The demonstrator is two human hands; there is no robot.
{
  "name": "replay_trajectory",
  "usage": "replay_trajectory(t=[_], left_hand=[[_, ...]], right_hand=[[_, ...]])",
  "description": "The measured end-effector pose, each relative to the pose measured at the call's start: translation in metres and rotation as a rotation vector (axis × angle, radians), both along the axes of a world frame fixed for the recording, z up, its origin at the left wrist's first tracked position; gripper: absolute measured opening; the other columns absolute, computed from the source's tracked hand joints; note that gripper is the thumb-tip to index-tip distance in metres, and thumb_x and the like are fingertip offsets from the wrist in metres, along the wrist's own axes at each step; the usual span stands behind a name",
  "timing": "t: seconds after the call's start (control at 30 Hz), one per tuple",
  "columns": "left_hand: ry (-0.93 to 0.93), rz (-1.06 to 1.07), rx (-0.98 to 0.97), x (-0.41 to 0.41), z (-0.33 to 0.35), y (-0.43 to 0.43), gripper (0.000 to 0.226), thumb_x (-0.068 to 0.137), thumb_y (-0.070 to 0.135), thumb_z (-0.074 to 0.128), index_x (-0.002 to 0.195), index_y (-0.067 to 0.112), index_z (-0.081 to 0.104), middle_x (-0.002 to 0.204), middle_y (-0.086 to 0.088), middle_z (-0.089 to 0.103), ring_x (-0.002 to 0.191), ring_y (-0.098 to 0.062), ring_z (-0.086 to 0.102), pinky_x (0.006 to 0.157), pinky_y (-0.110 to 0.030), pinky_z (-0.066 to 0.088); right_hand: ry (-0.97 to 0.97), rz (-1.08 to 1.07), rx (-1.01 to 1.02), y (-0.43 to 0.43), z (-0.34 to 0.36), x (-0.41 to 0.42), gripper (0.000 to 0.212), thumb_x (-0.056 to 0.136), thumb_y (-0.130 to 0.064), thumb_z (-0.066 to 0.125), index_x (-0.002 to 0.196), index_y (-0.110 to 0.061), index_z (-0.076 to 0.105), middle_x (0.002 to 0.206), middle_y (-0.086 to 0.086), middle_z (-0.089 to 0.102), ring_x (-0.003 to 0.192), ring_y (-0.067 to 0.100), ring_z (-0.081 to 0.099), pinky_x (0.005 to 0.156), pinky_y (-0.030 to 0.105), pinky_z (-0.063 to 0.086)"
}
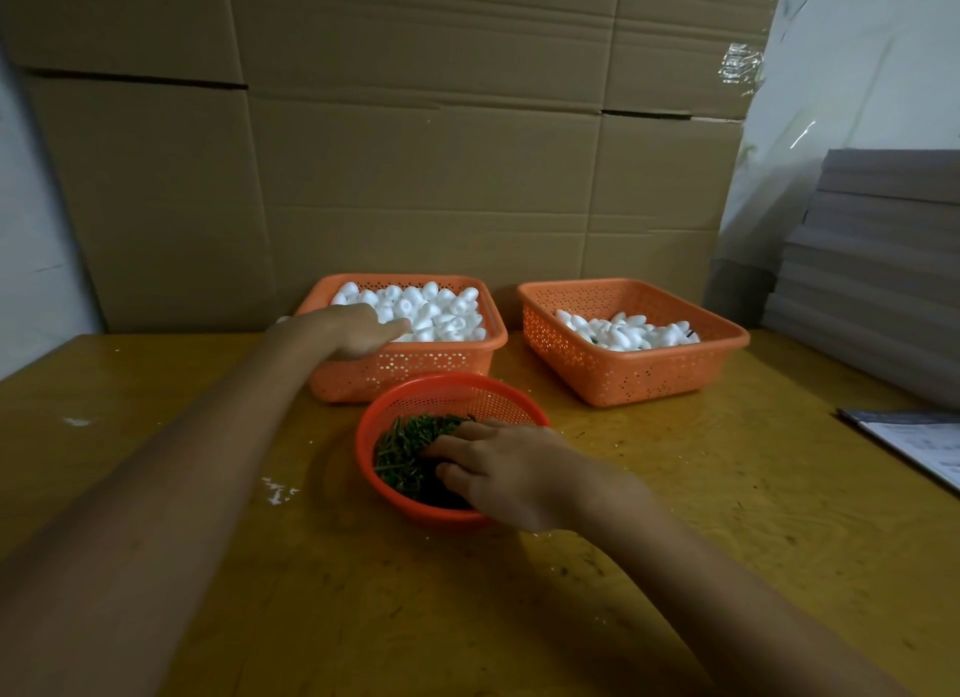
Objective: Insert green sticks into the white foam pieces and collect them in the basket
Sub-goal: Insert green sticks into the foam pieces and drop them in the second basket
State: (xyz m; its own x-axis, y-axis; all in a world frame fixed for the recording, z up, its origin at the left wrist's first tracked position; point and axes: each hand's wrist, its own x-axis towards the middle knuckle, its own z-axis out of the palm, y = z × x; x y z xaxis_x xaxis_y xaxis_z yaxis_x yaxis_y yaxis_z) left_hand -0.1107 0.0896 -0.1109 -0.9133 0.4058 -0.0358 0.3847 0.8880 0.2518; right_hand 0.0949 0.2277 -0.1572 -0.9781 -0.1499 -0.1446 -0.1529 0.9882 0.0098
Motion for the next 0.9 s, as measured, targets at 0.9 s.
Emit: replay_trajectory(t=[0.9], left_hand=[[-0.635,-0.294,1.593,0.141,-0.05,-0.019,0.025,0.09,0.008,0.071,0.113,0.012,0.079,0.124,-0.024,0.07,0.112,-0.036,0.074,0.089,-0.029,0.061]], right_hand=[[0.066,-0.034,-0.068,-0.005,0.002,0.006,0.048,0.111,-0.046,0.032,0.156,-0.029,0.042,0.147,0.005,0.052,0.133,0.026,0.051,0.102,0.047,0.048]])
